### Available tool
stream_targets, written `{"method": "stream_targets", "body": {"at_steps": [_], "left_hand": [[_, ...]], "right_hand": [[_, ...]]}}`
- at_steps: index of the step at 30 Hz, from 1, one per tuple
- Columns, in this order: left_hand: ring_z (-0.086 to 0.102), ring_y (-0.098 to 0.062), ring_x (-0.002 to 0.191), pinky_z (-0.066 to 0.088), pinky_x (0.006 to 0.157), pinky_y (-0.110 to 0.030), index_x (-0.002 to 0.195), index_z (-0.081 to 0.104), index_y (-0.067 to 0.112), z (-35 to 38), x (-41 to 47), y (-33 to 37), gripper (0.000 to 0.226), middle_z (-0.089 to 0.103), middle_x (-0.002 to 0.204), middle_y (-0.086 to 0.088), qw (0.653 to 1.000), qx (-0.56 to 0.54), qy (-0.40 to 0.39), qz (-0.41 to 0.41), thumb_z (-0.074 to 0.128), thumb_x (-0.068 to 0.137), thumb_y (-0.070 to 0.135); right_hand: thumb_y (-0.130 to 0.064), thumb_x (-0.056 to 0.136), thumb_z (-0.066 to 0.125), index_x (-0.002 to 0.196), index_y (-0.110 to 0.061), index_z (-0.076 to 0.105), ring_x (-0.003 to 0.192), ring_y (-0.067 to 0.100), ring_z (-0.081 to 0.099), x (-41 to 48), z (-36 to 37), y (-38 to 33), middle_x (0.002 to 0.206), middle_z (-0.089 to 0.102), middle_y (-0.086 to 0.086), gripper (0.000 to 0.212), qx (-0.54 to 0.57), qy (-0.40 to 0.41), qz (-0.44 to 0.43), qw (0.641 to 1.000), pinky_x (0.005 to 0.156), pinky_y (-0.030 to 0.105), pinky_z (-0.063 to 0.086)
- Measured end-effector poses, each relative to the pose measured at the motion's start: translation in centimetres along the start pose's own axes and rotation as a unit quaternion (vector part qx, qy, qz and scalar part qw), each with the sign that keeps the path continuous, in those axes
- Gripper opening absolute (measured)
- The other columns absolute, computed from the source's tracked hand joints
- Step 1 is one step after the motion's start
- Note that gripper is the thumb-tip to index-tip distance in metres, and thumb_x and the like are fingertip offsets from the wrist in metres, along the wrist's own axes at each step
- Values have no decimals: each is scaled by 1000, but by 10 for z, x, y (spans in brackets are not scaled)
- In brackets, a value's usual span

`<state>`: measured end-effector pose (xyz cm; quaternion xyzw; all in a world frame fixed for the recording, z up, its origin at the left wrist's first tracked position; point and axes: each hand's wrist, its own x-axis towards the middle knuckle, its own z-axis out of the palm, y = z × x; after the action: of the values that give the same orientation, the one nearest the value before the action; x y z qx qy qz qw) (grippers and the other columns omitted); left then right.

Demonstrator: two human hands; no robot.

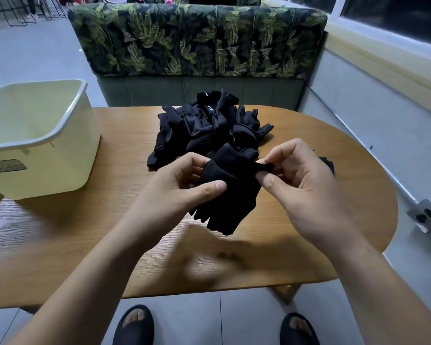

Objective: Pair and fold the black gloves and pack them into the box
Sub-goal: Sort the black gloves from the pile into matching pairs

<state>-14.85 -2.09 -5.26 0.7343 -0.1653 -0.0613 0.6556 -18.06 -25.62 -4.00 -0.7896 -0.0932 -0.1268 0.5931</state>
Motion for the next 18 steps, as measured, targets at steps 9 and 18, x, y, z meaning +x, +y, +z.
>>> {"method": "stream_targets", "body": {"at_steps": [9,18], "left_hand": [[64,-31,59,48,51,-34,100,63,1,10,2,3,10,69,79,-21,997,-71,33,21,68,99,9],[71,-20,97,56,88,-33,106,71,11,12,8,-2,16,75,102,-9,984,-165,52,-32,72,92,18]], "right_hand": [[-43,77,94,147,-41,49,114,16,74,-1,-13,3,119,78,-2,83,37,-111,137,984,111,46,50],[-10,90,82,109,-13,76,80,10,68,-6,-6,16,95,80,12,20,47,-65,138,987,72,27,53]]}}
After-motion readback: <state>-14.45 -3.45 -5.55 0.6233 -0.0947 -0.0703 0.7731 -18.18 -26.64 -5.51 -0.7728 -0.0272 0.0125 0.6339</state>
